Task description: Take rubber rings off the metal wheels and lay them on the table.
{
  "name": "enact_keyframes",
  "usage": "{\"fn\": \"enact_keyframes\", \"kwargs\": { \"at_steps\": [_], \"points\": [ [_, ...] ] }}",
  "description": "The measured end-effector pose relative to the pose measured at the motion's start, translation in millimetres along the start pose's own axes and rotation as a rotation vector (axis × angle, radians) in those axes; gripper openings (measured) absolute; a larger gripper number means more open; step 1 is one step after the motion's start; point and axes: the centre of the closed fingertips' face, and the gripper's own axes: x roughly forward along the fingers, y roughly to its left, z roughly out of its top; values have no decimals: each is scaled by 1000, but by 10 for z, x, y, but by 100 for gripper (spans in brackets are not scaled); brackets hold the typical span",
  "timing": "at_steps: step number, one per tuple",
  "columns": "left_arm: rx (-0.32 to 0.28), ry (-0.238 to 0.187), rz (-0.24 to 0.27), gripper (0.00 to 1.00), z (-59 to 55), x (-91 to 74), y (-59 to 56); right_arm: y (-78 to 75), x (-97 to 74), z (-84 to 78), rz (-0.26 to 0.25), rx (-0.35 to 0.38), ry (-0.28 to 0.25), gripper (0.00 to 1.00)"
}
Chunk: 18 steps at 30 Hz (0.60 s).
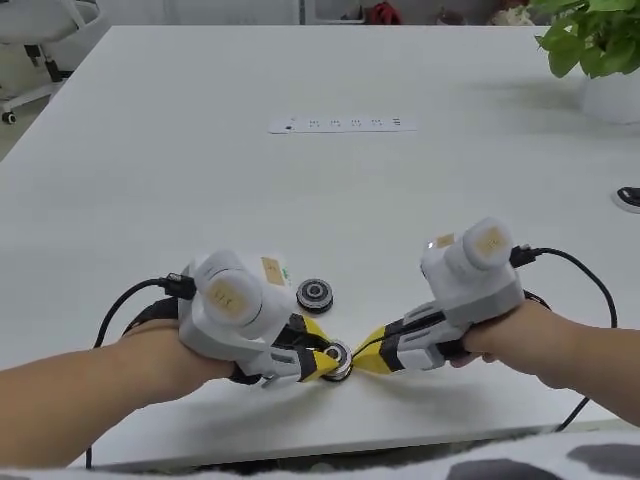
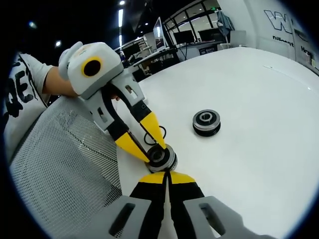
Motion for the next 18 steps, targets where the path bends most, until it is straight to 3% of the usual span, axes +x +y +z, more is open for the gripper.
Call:
{"fn": "enact_keyframes", "kwargs": {
  "at_steps": [6,8,9,11,18],
  "points": [
    [-2,0,3,12,1,0,2,-21,-26,25,-1,39,-23,0],
    [-4,-1,3,12,3,0,2,-46,-50,69,-2,65,-50,0],
    [-4,-1,4,12,3,2,2,-19,-57,133,16,104,-88,0],
    [-4,0,4,12,5,4,4,-33,-61,101,8,90,-71,0],
    [-7,4,8,12,7,15,7,-3,-74,123,26,119,-90,0]
  ]
}}
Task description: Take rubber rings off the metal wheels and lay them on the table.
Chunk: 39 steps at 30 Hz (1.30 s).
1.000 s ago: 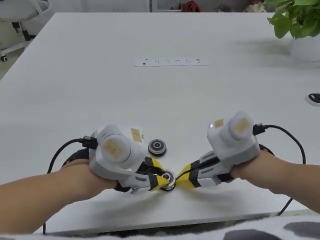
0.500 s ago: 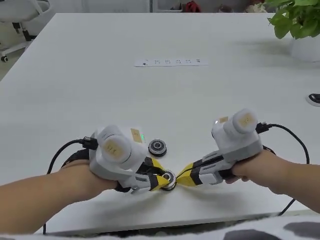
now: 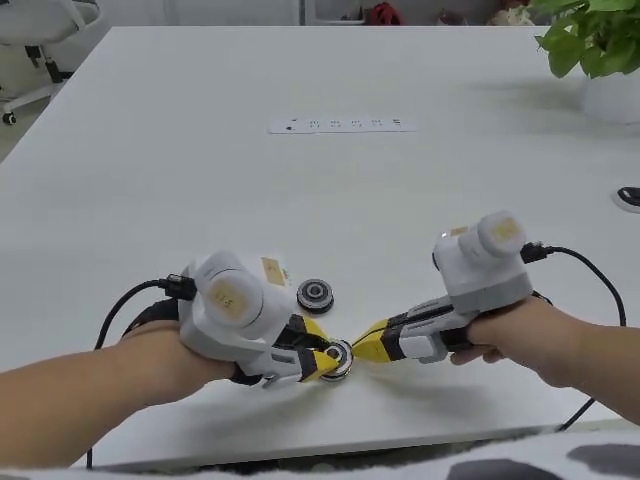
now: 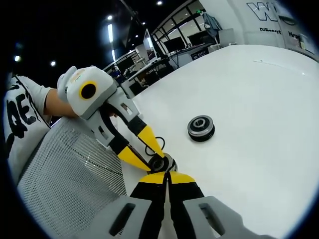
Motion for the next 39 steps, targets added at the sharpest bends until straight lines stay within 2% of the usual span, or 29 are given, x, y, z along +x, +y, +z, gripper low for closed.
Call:
{"fn": "enact_keyframes", "kwargs": {
  "at_steps": [23,26,28,29,31,34,39],
  "points": [
    [-10,5,3,12,-16,0,-1,132,57,32,36,-9,-3,0],
    [-7,5,0,12,-16,0,-12,198,76,67,64,-15,-17,0],
    [-4,6,0,12,-16,3,-11,384,103,122,144,2,-35,0],
    [-2,8,0,12,-23,-1,-4,298,106,108,83,-82,-11,0],
    [-9,2,1,12,-22,-1,-6,319,89,82,98,-32,-15,0],
    [-5,5,2,12,-20,3,-10,264,91,39,86,-43,-1,0],
    [2,7,3,12,-13,13,-7,209,73,70,71,-45,-13,0]
  ]
}}
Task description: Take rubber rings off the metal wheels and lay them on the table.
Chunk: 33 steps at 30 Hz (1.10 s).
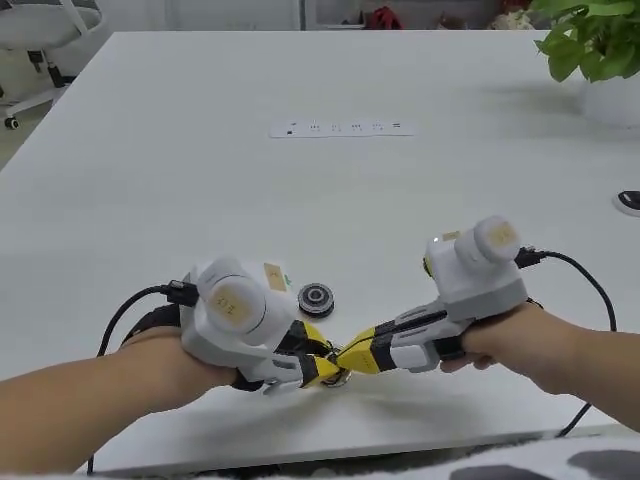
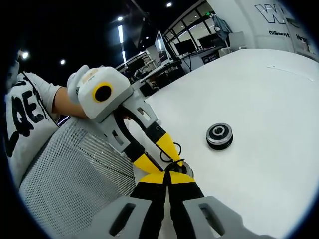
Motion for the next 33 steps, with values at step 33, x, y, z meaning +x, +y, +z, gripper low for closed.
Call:
{"fn": "enact_keyframes", "kwargs": {
  "at_steps": [33],
  "points": [
    [-13,-70,-47,30,190,-251,-87,-120,-56,-19,-41,2,10,0]
  ]
}}
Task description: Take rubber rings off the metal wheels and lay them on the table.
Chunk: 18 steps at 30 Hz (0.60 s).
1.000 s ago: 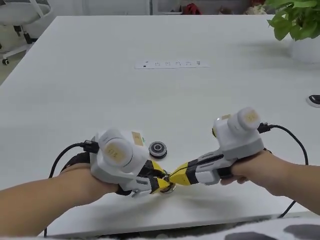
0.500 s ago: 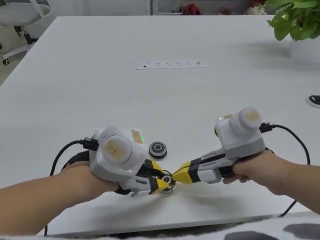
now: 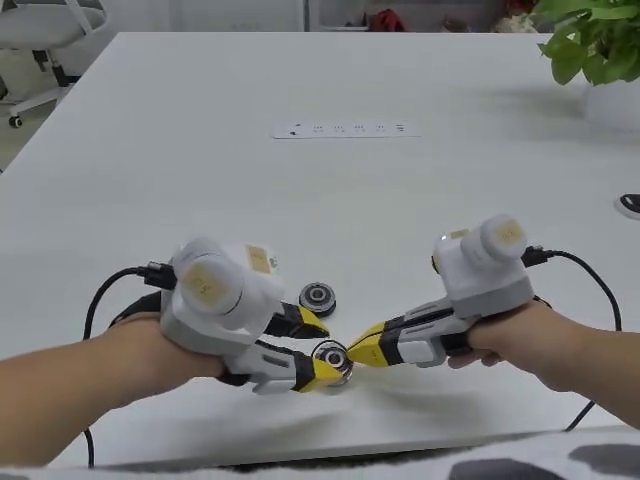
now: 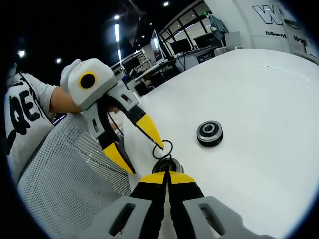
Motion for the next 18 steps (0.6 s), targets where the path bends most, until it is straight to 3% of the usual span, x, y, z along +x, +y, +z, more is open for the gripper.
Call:
{"fn": "enact_keyframes", "kwargs": {
  "at_steps": [18],
  "points": [
    [-53,-42,46,46,-20,-392,85,61,-38,76,4,-7,-4,0]
  ]
}}
